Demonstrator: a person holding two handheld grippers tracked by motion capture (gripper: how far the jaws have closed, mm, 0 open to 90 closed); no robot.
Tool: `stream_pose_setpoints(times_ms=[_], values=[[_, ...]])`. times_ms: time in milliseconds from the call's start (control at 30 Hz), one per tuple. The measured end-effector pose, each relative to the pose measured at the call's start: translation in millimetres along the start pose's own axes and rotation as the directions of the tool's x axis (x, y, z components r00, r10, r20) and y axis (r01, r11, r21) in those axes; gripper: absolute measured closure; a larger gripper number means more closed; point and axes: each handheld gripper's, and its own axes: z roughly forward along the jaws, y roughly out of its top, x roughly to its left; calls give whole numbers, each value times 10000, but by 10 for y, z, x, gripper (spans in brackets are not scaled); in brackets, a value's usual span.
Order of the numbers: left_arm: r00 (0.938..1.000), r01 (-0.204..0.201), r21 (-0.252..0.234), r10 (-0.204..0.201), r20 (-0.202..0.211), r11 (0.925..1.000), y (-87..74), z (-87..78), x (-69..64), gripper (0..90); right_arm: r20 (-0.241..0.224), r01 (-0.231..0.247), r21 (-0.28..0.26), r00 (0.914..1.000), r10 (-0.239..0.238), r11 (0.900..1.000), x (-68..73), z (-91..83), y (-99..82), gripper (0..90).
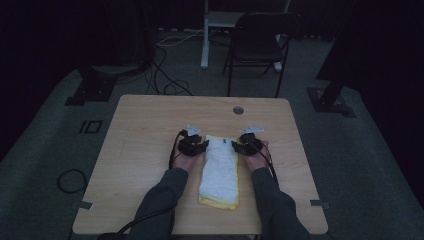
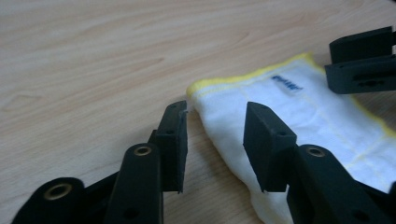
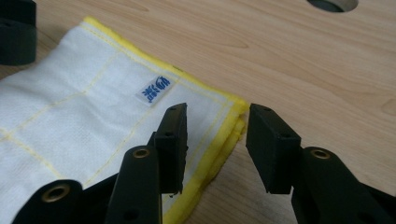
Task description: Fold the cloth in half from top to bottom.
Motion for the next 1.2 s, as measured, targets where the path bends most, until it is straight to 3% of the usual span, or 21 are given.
stream_pose_setpoints(times_ms=[233,533,633,867,1000,1200], values=[[9998,217,416,-215,-32,9989,-53,106,4,581,-20,-211,175,9998,211,9996,-8,46,-44,559],[9998,67,505,-57,-204,9987,-48,119,-17,583,-143,-472,303,9988,476,9984,-18,54,-43,587],[9999,22,544,-14,-157,9985,-51,115,-31,618,-276,-425,321,9987,434,9986,-5,51,-42,652],[9989,359,885,-383,262,9954,-20,121,-43,798,-864,-615,307,9942,639,9976,-1,57,-46,829],[9992,276,977,-304,272,9948,-9,127,-62,851,-1012,-631,305,9927,659,9975,-8,61,-45,859],[9990,347,888,-371,252,9954,-17,127,-65,866,-852,-470,245,9952,489,9986,-4,70,-30,866]])
